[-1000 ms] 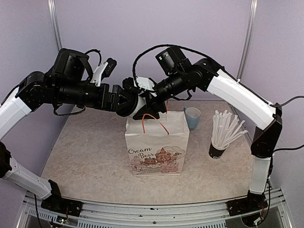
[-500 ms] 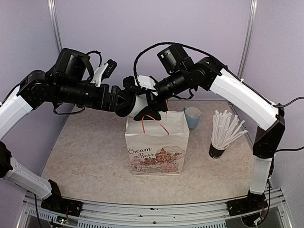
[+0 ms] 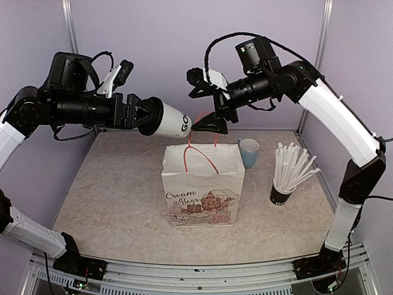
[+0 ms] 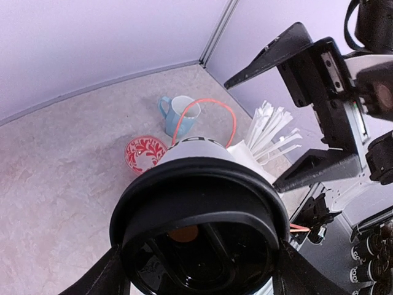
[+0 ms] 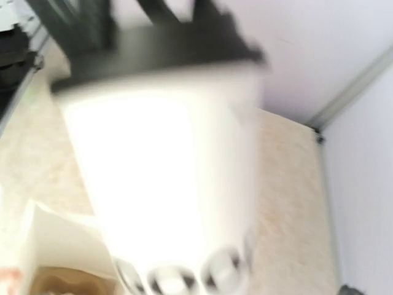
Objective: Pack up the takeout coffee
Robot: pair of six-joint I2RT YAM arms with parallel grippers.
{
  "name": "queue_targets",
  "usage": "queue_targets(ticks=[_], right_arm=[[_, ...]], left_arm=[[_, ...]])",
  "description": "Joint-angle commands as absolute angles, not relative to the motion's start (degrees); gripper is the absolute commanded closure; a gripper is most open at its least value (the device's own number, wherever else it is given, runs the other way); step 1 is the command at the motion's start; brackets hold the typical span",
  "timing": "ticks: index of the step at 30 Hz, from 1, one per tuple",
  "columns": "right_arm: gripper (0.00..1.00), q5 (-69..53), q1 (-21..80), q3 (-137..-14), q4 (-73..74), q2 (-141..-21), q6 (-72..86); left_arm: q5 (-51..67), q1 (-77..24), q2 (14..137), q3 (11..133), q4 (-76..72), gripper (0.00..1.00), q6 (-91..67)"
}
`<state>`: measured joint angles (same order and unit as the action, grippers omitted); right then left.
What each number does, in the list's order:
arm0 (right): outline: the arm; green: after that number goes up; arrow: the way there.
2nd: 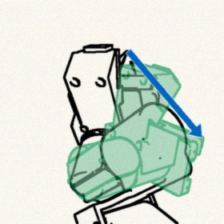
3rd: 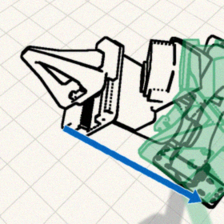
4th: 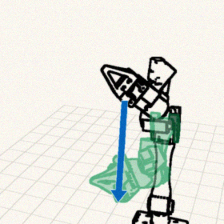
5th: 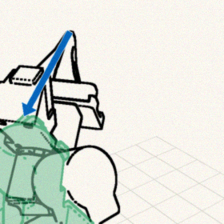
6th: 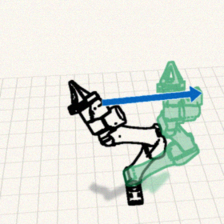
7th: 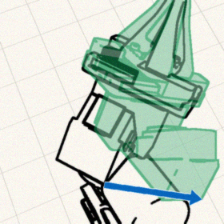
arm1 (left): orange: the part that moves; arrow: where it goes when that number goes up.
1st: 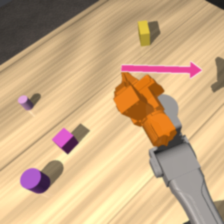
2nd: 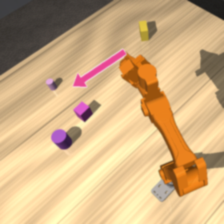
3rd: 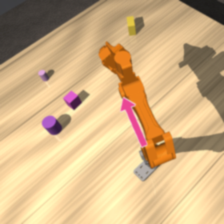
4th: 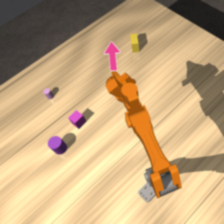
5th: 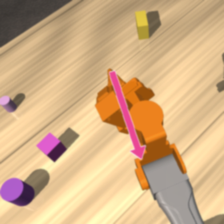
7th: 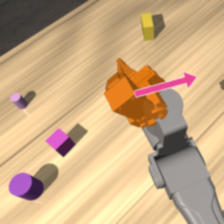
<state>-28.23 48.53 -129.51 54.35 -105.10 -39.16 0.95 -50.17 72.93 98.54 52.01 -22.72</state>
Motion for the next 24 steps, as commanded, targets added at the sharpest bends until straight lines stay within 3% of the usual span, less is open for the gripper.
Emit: queue_targets(ticks=[1, 8, 16, 18, 22, 24], right_arm=[[0.0, -29.2, 43.2, -127.7, 52.8, -100.3, -35.6], [0.02, -27.6, 39.6, -117.9, 50.8, -98.2, -31.3], [0.26, -32.4, 38.2, -119.9, 56.5, -103.7, -29.1], [0.39, -33.2, 38.2, -119.8, 56.9, -104.6, -28.5], [0.79, -34.4, 38.2, -120.3, 57.7, -105.9, -28.6], [0.93, -35.2, 38.2, -120.5, 57.8, -106.0, -28.8]], left_arm=[[0.4, -50.1, 72.3, 103.8, 50.4, 0.34, -20.0], [1.9, -52.0, 75.4, 106.2, 53.3, 0.34, -16.9], [3.9, -53.5, 81.1, 108.3, 59.4, 0.35, -15.2], [4.5, -53.7, 81.8, 108.4, 60.1, 0.35, -15.0], [4.6, -54.0, 84.1, 109.8, 63.2, 0.36, -14.6], [4.9, -54.4, 85.7, 110.7, 64.7, 0.37, -14.0]])
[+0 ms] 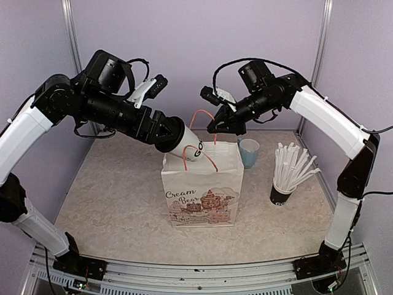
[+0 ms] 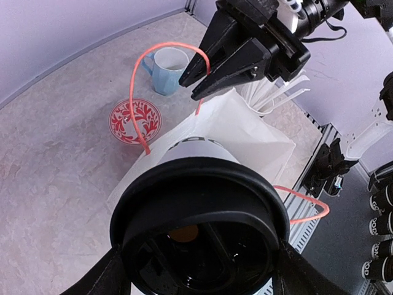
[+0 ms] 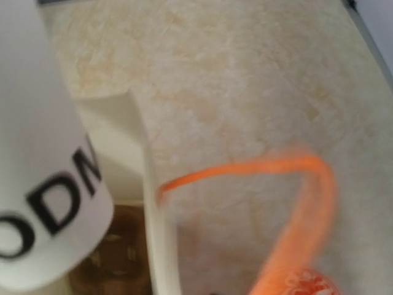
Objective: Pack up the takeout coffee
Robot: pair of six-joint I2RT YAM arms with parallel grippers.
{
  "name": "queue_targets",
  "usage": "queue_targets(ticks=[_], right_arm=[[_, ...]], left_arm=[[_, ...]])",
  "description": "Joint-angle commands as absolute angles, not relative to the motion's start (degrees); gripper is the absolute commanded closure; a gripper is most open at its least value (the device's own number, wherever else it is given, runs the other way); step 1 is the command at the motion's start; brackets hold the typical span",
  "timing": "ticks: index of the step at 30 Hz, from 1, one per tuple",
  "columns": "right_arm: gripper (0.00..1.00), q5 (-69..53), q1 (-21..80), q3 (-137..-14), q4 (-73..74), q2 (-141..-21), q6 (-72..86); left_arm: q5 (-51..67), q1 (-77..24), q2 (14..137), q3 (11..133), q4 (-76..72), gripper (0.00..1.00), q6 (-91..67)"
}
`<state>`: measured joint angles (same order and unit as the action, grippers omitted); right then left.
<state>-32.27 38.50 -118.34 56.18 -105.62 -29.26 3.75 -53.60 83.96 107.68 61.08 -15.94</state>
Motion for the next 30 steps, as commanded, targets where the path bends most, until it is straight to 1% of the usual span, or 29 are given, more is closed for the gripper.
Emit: queue_targets(ticks=[1, 2, 13, 17, 24, 27, 30], right_arm=[[0.97, -35.8, 38.2, -120.8, 57.7, -105.9, -28.9], [1.0, -36.5, 38.2, -121.1, 57.5, -105.9, -29.0], [1.0, -45.3, 39.5, -121.2, 59.4, -104.1, -30.6], [1.0, -45.2, 40.2, -119.2, 59.6, -103.2, -30.5], [1.0, -45.2, 40.5, -118.1, 59.7, -101.7, -30.0], [1.0, -45.0, 40.5, -117.7, 59.7, -100.8, -29.7], [1.0, -45.8, 40.6, -117.0, 59.3, -99.9, -29.0]], left_arm=[[5.0, -54.7, 86.5, 111.3, 65.6, 0.37, -13.8], [4.8, -55.0, 87.6, 112.1, 66.4, 0.37, -13.7], [-3.5, -59.8, 93.3, 117.5, 71.4, 0.4, -13.4], [-5.7, -62.5, 94.8, 118.1, 71.6, 0.41, -13.4], [-12.1, -66.5, 98.8, 122.7, 76.6, 0.41, -15.1], [-14.8, -67.4, 99.6, 122.5, 78.2, 0.41, -16.4], [-15.1, -67.9, 99.5, 121.3, 78.2, 0.41, -17.2]])
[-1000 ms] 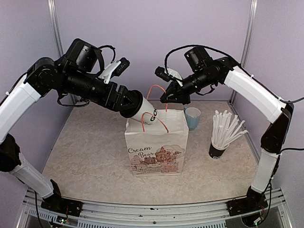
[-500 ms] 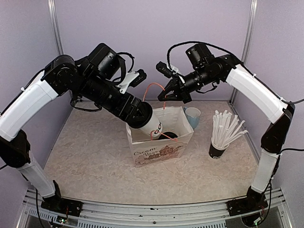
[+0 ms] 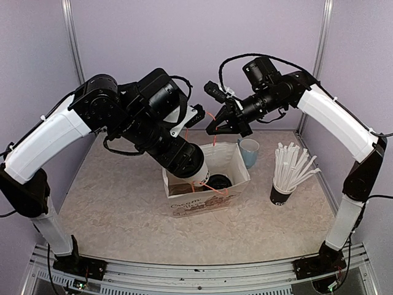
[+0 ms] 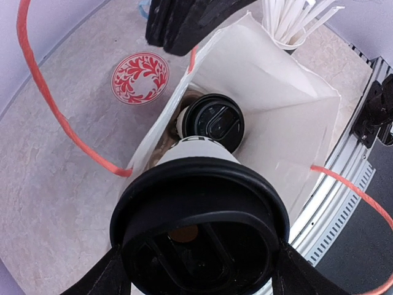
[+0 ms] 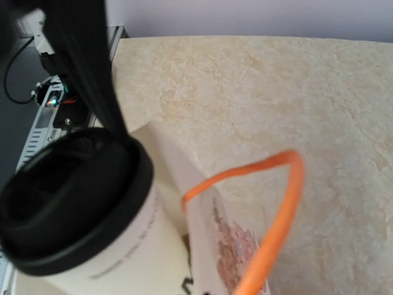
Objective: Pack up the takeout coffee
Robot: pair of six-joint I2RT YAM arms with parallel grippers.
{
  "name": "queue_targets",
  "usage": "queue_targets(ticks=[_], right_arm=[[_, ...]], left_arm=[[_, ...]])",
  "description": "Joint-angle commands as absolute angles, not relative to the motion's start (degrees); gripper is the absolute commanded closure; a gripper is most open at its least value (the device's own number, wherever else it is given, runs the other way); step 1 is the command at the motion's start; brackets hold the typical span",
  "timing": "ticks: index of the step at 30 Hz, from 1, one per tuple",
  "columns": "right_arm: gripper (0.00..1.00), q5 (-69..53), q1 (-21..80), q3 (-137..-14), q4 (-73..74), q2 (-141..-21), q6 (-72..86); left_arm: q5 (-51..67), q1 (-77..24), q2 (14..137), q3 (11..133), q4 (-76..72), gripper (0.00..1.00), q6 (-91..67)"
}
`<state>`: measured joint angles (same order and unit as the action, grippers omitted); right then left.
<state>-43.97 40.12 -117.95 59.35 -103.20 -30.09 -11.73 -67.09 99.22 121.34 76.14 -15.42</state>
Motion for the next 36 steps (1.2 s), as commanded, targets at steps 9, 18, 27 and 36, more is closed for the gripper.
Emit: queue_targets(ticks=[9, 18, 27, 36], right_arm=[[1.0, -47.3, 41.7, -114.8, 58.8, -98.9, -27.0], [1.0, -48.2, 43.0, -113.3, 59.7, -97.7, -28.6], [1.0, -49.2, 44.7, -112.7, 61.7, -96.4, -31.2], [1.0, -48.0, 45.3, -111.4, 61.5, -95.9, -31.6]], left_arm=[[-18.5, -73.5, 101.8, 121.5, 78.2, 0.41, -15.7], [-23.6, -78.0, 102.8, 118.9, 78.3, 0.41, -11.8], [-26.2, -78.5, 102.0, 114.3, 78.3, 0.41, -11.6], [-27.4, -80.4, 100.2, 110.0, 78.2, 0.42, -12.8]])
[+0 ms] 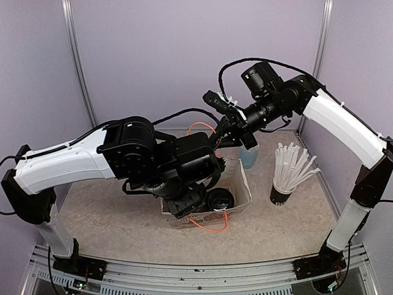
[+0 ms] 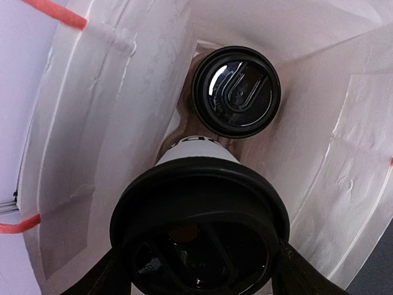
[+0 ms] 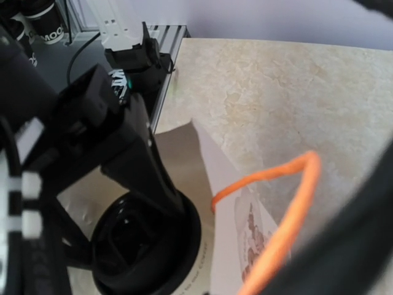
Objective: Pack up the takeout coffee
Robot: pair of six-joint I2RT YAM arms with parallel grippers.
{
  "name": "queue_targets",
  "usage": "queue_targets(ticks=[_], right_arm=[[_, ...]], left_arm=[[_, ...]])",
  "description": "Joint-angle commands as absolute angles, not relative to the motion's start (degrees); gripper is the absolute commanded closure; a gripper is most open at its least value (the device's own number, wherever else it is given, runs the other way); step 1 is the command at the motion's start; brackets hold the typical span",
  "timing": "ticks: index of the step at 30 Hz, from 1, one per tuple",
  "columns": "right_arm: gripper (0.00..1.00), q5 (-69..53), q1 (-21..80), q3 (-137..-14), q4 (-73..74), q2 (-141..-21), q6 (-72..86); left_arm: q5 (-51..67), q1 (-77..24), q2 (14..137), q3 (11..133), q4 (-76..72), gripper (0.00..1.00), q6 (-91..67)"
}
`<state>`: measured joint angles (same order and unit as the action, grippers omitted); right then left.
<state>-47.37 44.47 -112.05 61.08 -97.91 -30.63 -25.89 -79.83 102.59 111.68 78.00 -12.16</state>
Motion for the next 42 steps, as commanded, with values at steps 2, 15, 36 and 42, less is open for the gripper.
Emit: queue_targets(ticks=[2, 15, 36, 42], right_arm=[[1.0, -48.3, 45.5, -111.4, 61.6, -95.8, -31.9], [0.91, -49.4, 45.4, -114.6, 63.9, -95.9, -32.4], [0.55, -54.8, 35.2, -126.0, 65.9, -105.5, -36.5], [0.58, -48.8, 35.2, -127.0, 63.4, -114.1, -34.9]], left_arm=[[-27.5, -80.4, 100.1, 109.2, 78.2, 0.42, -13.2], [-28.1, -81.8, 99.2, 106.6, 78.3, 0.42, -13.9], [-29.5, -89.4, 103.4, 105.8, 78.0, 0.42, -13.8], [-30.8, -92.3, 107.1, 107.4, 78.3, 0.43, -13.0]])
